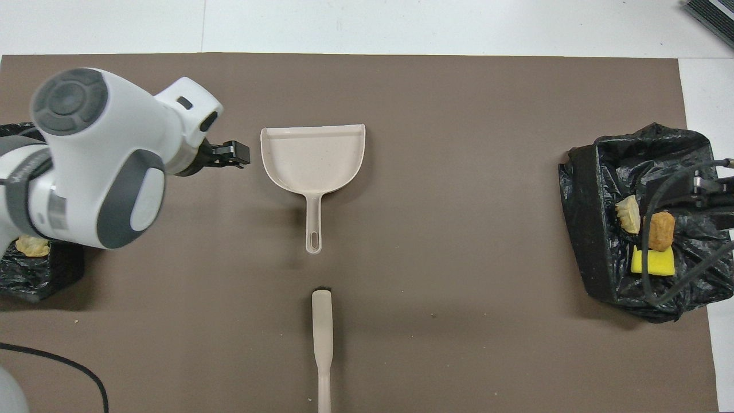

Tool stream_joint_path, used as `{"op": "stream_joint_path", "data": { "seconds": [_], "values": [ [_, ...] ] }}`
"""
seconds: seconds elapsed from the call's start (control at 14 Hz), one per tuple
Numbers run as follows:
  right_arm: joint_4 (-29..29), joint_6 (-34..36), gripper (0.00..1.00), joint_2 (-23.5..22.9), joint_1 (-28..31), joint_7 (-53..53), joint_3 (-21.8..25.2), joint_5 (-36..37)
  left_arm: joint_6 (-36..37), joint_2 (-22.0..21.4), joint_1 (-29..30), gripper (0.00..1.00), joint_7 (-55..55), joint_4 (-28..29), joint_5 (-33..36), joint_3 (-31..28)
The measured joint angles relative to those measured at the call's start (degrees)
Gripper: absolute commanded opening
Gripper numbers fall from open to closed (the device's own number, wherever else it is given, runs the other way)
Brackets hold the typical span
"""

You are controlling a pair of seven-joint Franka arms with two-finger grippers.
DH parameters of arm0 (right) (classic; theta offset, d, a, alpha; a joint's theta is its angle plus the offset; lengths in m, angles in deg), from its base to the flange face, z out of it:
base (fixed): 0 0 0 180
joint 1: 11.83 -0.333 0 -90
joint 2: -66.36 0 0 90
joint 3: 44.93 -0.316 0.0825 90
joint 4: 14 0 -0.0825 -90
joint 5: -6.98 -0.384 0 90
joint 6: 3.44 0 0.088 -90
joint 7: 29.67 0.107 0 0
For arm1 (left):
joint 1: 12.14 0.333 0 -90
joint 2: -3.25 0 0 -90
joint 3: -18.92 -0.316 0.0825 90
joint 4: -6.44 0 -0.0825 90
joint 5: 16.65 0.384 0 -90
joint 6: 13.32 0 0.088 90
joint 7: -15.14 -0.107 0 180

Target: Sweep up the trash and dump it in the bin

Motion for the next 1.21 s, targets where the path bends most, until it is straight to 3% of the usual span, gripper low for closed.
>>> {"op": "stream_joint_path", "data": {
  "seconds": [0.29,0.5,0.86,1.21],
  "values": [
    [0.0,0.0,1.0,0.0,0.0,0.0,0.0,0.0,5.1,-1.1,7.2,1.0,-10.9,-2.5,-1.2,-0.1],
    [0.0,0.0,1.0,0.0,0.0,0.0,0.0,0.0,9.2,-4.3,10.4,1.0,-15.8,-2.9,-1.3,-0.1],
    [0.1,0.0,1.0,0.0,0.0,0.0,0.0,0.0,17.3,-10.3,11.7,1.0,-20.5,-3.1,0.3,-0.4],
    [0.1,0.0,1.0,0.0,0.0,0.0,0.0,0.0,25.3,-12.6,11.9,1.0,-21.8,-5.7,3.2,-0.4]
  ]
}}
